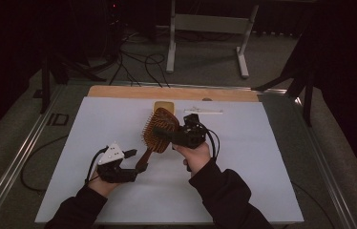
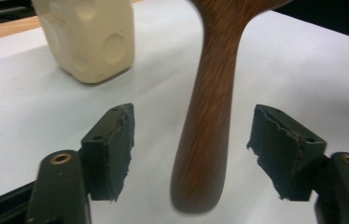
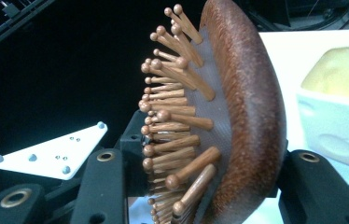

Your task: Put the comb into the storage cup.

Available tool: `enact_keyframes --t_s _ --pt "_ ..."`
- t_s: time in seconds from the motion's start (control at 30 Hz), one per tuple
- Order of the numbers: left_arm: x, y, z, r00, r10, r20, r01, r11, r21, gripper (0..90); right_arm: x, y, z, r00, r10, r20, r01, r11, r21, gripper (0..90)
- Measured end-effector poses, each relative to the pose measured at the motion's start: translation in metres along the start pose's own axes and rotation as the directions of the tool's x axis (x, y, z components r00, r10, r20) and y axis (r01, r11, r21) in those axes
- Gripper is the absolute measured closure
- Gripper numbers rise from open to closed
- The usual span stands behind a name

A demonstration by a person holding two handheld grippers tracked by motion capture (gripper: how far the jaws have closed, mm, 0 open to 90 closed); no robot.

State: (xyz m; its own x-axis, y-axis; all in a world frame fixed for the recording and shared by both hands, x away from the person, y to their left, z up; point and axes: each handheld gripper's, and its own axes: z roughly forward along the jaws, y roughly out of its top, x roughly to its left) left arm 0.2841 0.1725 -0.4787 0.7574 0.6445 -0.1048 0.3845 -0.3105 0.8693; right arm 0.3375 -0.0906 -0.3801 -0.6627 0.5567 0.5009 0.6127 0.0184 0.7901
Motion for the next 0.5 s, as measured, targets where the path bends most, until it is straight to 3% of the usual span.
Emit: enact_keyframes --t_s 0.17,0.5 --pt "0.005 -0.001 -0.005 0.9998 -0.015 -0.014 0.016 0.9999 0.004 21.9 0.0 0.008 -0.007 0.9999 -0.012 0.006 0.012 1.0 -0.018 51.5" --pt "0.007 -0.004 -0.012 0.9999 -0.009 0.011 0.009 0.9998 0.015 0.8 0.001 0.022 -0.017 0.9991 -0.038 0.018 0.039 0.999 -0.037 51.5"
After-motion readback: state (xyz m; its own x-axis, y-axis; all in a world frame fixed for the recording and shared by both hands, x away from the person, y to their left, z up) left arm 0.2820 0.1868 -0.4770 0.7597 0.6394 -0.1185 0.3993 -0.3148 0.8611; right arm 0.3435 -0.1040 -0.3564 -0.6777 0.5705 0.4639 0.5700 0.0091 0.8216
